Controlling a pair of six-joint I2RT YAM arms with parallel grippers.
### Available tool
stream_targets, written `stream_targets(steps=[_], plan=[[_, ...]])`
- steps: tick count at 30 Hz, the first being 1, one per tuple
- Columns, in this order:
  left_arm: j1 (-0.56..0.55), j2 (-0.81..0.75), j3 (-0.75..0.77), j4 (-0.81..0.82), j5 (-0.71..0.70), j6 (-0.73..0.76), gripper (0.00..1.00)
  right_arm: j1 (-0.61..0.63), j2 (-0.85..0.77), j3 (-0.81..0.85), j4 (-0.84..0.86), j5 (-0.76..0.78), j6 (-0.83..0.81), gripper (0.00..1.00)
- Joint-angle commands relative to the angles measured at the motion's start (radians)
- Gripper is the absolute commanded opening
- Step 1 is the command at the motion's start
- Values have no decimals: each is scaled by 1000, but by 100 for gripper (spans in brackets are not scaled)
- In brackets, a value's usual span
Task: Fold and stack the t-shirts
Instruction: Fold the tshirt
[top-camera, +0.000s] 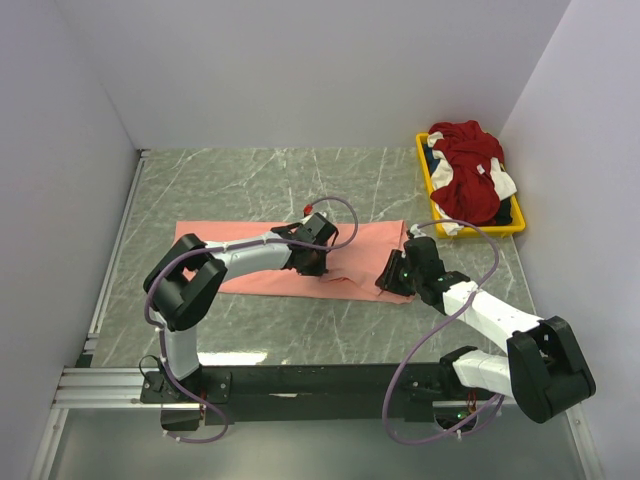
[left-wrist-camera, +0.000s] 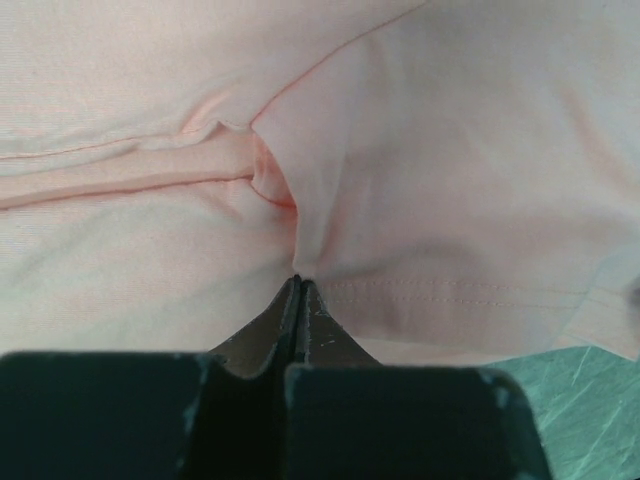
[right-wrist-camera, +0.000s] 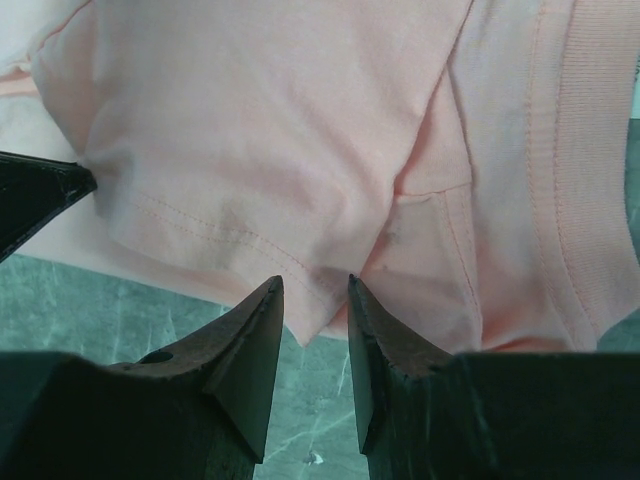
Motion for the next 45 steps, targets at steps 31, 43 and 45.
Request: stream_targets(steps=[31,43,45], plan=[[52,-91,125,58,150,44,24,9,32,182,-39,41,49,38],[-25,28,-25,260,284,17,17,15,89,14,33,-12,151,32],[-29,40,-53,262,273,12,16,12,91,4,39,-21,157,32]])
